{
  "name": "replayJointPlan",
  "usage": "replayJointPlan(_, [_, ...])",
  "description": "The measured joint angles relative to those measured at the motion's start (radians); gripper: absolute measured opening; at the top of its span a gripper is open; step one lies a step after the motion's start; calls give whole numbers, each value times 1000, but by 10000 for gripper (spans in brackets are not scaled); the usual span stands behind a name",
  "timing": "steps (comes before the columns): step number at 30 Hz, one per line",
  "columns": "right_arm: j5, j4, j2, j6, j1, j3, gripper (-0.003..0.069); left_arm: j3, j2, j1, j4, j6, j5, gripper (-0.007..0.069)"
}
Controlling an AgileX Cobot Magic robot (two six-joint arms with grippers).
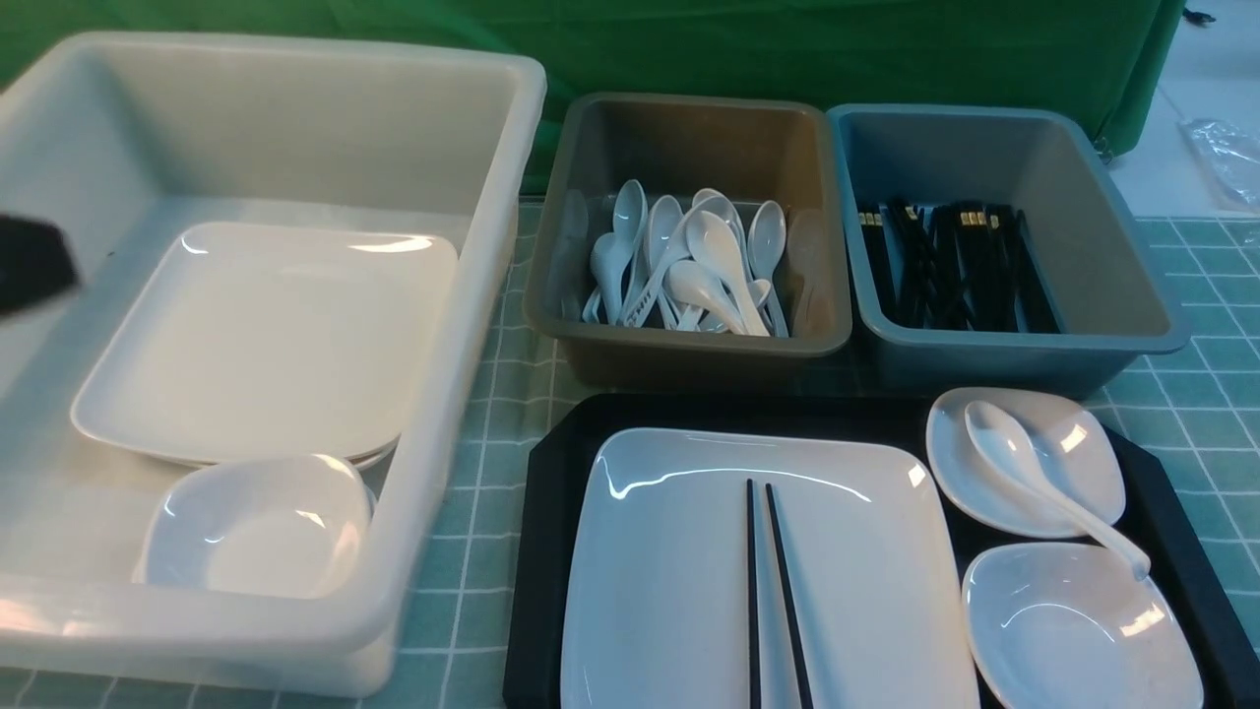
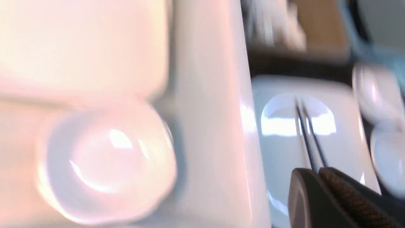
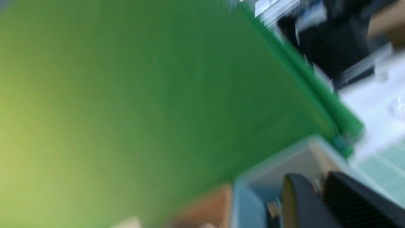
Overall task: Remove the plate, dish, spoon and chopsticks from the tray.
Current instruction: Use the right arm to grab a soup spoon from the plate
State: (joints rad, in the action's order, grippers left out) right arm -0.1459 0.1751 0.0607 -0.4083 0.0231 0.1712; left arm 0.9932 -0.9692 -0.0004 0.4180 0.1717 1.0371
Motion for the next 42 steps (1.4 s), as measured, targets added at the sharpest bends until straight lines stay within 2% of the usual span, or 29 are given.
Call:
replayJointPlan(2, [154, -12, 57, 64, 16, 94, 54, -14, -39, 0, 12, 28, 8, 17])
replayJointPlan(4, [341, -18, 160, 135, 42, 217, 33, -28, -62, 0, 17, 42, 7, 17])
replayJointPlan(10, [764, -24, 524, 320, 106, 529, 25, -43, -82, -20, 20, 57, -11, 4])
replayJointPlan(15, [1001, -26, 835, 496, 122, 728, 25, -43, -84, -135, -11, 47, -19, 1])
replayJointPlan(19, [1038, -37, 1041, 550, 122, 829, 29, -43, -95, -263, -89, -17, -19, 1])
replayJointPlan(20, [1038, -37, 1053, 552, 122, 829, 31, -43, -95, -263, -95, -21, -19, 1])
replayJointPlan(23, [1032, -77, 1222, 564, 122, 905, 90, -43, -99, -359, -163, -74, -16, 1])
replayJointPlan(25, [1025, -103, 1350, 568, 122, 953, 212, -43, -99, -386, -173, -94, -19, 1])
replayJointPlan(26, [1025, -103, 1360, 568, 122, 956, 223, -43, -99, -386, -173, -96, -21, 1])
replayJointPlan(27, [1016, -110, 1432, 574, 123, 980, 302, -43, -99, -390, -173, -100, -42, 1])
replayJointPlan(31, [979, -112, 1581, 576, 124, 1021, 428, -43, -99, -391, -177, -101, -85, 1])
replayJointPlan(34, [928, -112, 1665, 576, 125, 1032, 455, -43, -99, -391, -191, -101, -101, 1])
replayJointPlan(42, [828, -119, 1795, 572, 128, 1033, 461, -43, -99, -396, -221, -105, -106, 7])
